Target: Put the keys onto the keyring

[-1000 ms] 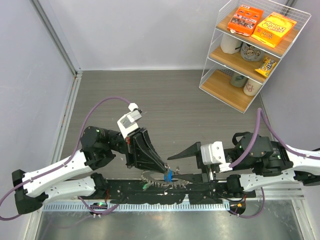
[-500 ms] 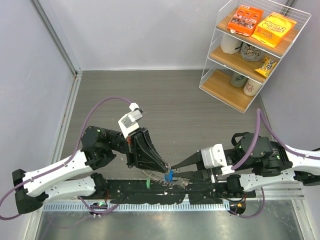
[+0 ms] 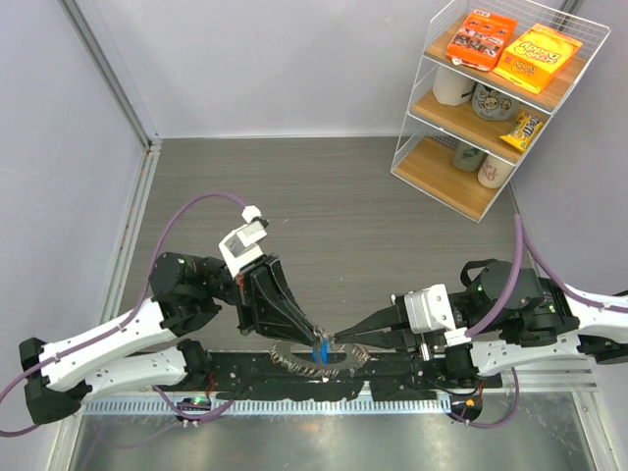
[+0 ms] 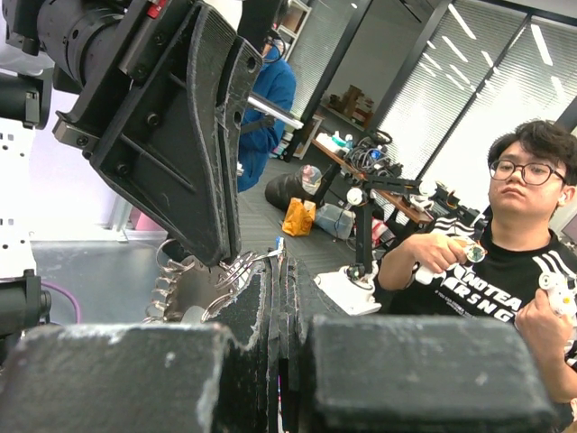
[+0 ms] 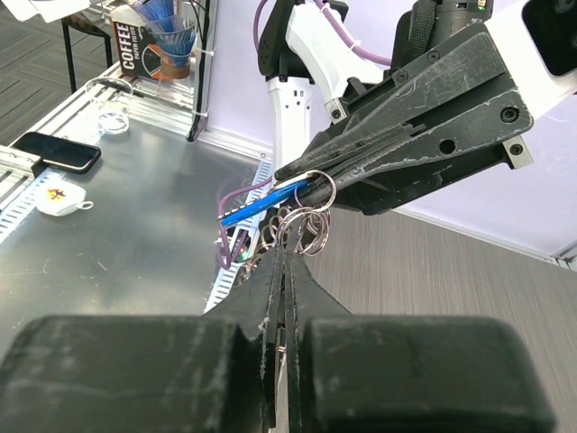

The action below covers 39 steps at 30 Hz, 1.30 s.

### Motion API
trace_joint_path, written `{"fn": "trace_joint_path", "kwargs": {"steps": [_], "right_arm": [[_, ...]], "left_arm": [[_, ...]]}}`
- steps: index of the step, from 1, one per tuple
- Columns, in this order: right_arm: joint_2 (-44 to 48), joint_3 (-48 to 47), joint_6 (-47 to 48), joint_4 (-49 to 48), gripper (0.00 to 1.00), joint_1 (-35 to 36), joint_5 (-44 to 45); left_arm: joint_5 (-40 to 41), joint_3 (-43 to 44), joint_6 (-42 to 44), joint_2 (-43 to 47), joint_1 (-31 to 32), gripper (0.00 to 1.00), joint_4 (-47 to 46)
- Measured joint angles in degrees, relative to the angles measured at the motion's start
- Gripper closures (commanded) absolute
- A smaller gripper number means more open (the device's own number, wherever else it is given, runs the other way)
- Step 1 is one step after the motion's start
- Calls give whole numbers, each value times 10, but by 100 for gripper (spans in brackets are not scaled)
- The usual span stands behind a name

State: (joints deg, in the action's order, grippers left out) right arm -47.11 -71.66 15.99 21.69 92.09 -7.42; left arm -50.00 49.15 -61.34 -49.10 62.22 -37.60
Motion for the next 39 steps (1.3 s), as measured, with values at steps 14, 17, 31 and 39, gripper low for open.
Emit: {"fn": "trace_joint_path", "kwargs": {"steps": [14, 17, 31, 39], "right_arm": [[-5, -9, 10, 23, 62, 1, 5], [-5, -11, 8, 32, 58, 1, 9], [-5, -77, -8, 38, 51, 0, 4], [-19, -109, -12, 41, 51, 1, -7]], "left_arm": [[-5, -18, -14, 29, 0, 100, -33], [-3, -19, -17, 32, 0, 100, -51], [10, -22, -28, 15, 0, 100, -68], [10, -22, -28, 4, 0, 100, -68]]}}
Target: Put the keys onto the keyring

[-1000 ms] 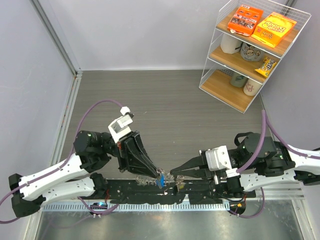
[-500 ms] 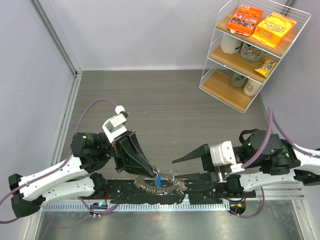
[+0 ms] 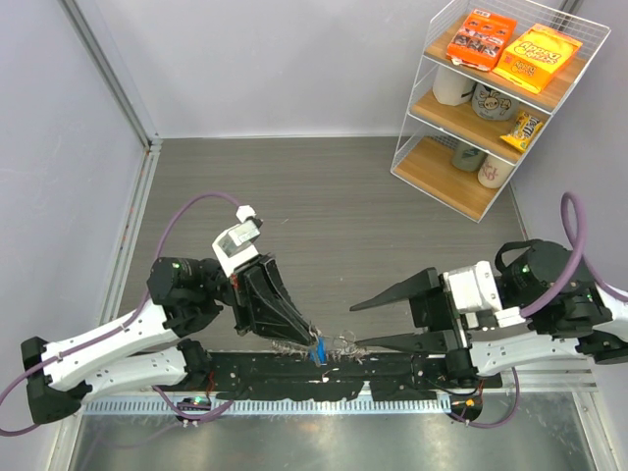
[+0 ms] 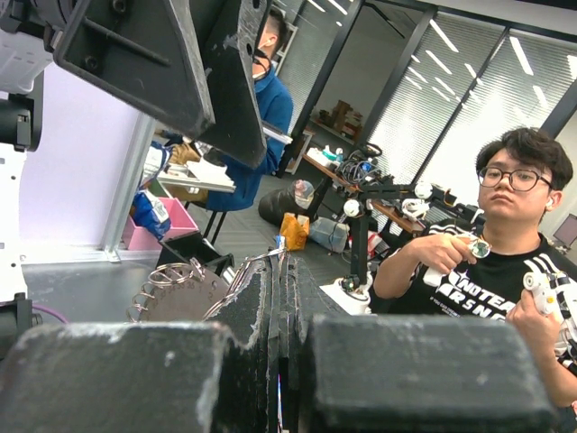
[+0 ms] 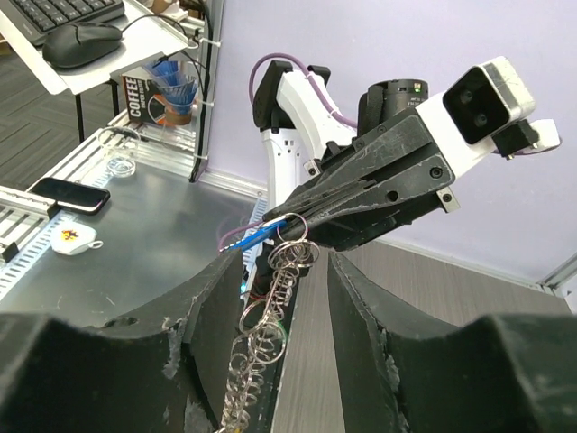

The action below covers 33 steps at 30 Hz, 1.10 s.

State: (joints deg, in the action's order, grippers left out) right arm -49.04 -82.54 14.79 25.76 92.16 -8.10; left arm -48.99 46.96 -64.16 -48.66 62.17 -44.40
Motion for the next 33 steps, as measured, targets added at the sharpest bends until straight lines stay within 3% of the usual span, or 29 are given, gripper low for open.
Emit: {"fn": "trace_joint_path", "kwargs": {"steps": [33], "right_arm": [[-49, 19, 0, 13, 52, 0, 28]], "left_arm": [[0, 0, -2, -2, 0, 100, -11]]}}
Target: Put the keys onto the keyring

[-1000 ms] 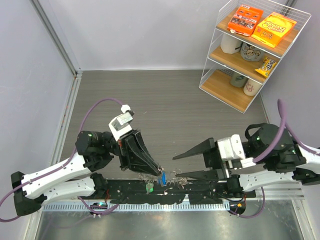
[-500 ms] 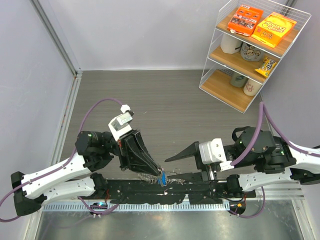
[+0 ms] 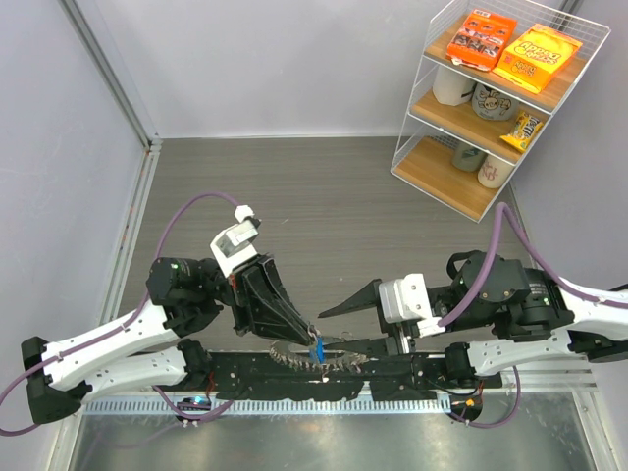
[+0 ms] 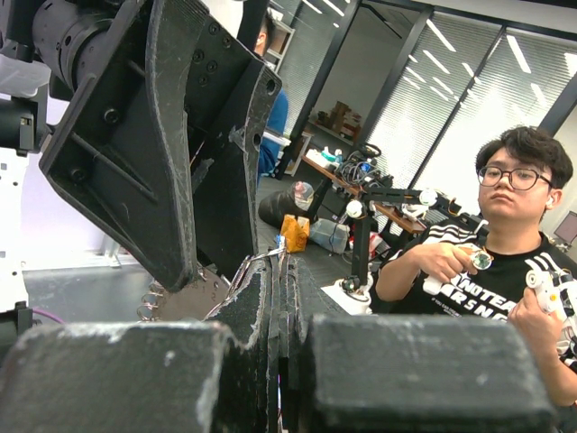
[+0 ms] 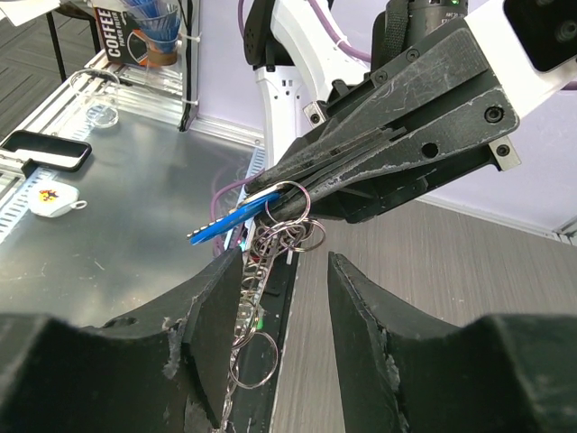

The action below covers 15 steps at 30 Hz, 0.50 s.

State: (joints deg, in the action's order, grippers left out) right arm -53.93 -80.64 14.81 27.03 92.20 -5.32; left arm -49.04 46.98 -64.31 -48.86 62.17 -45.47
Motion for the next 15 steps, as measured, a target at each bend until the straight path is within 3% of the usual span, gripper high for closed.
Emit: {"fn": "trace_joint_path", "kwargs": {"steps": [15], "right_arm": [[-19, 0, 0, -5, 52, 5, 1]], "left_arm": [[0, 0, 0, 0, 0, 100, -2]]}}
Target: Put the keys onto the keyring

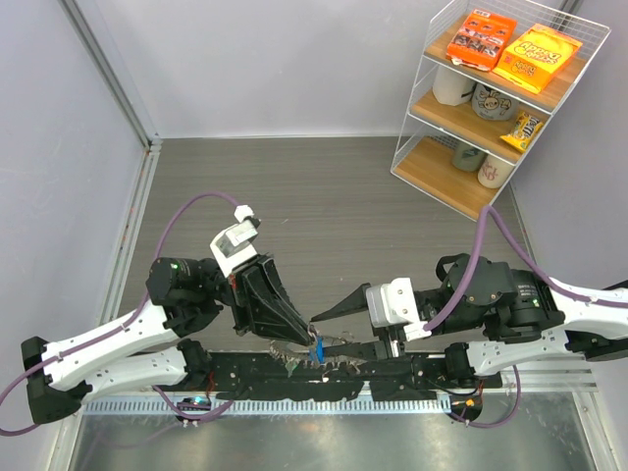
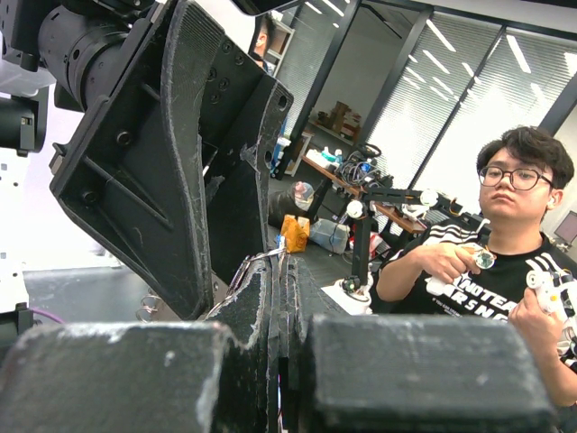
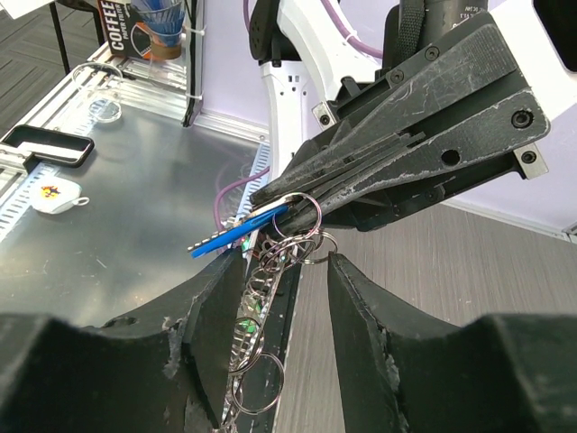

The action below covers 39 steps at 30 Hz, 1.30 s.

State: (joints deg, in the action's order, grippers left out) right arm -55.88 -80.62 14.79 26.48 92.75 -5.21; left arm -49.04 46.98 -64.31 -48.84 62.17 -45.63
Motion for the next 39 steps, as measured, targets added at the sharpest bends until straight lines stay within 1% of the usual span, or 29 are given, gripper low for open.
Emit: {"fn": "trace_joint_path", "kwargs": {"steps": [4, 6, 15, 17, 19, 30, 39], "right_arm": [[0, 0, -1, -6, 60, 1, 2], [0, 0, -1, -9, 68, 2, 3], [4, 3, -2, -12, 82, 3, 7], [9, 8, -1, -14, 87, 3, 9], [14, 13, -1, -19, 94, 3, 9], [38, 41, 2, -56, 94, 6, 6], [69, 92, 29, -103, 94, 9, -1]], "left_arm": [[0, 0, 0, 0, 0, 100, 0], [0, 0, 0, 0, 0, 100, 0], [0, 0, 0, 9, 0, 100, -1], [0, 0, 0, 10, 0, 100, -2], [0, 0, 0, 10, 0, 100, -2], [6, -5, 0, 12, -1, 100, -9], [5, -22, -2, 19, -1, 100, -18]]}}
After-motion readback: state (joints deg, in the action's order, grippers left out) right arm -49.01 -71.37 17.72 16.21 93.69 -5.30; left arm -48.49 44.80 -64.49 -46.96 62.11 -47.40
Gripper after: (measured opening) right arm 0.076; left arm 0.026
